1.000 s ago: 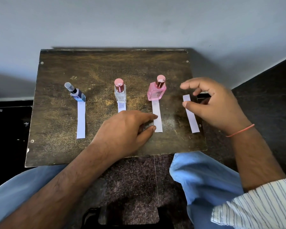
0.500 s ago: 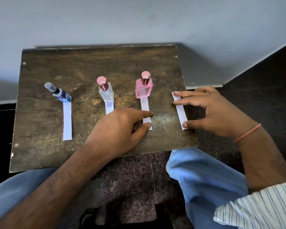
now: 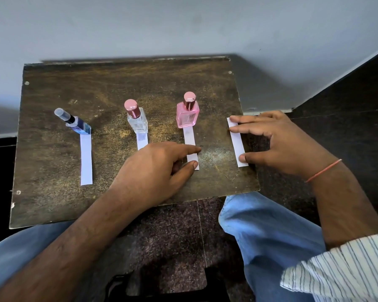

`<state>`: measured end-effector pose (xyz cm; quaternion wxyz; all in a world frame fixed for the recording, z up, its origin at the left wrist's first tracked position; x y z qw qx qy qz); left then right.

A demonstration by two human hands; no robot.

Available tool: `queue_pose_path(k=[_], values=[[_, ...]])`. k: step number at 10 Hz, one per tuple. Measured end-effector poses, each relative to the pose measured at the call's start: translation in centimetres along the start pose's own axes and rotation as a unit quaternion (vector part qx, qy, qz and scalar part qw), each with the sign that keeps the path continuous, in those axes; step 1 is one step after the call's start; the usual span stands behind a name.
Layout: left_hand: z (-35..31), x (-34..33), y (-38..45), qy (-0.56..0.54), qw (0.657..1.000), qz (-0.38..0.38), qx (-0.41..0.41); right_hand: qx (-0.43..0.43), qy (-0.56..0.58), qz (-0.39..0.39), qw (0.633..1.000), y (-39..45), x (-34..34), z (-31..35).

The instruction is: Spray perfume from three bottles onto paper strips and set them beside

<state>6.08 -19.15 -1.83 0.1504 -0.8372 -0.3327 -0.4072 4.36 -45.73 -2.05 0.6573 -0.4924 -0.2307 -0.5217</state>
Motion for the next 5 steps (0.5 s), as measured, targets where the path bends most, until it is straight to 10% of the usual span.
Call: queue_pose_path(k=[5], values=[[-0.4, 0.5, -0.2, -0.019, 1.000, -0.009, -0.005, -0.018, 0.117, -0.079, 0.990, -1.1, 2.4, 0.3]])
Point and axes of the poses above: each hand's wrist, its own y-axis towards the middle knuckle, its own x-axis out of the back of the hand, z = x × y, the point moved 6 cm from there along y, towards the middle knuckle, and after that the axes turned 14 degrees about -x, right-handed, at the moved point
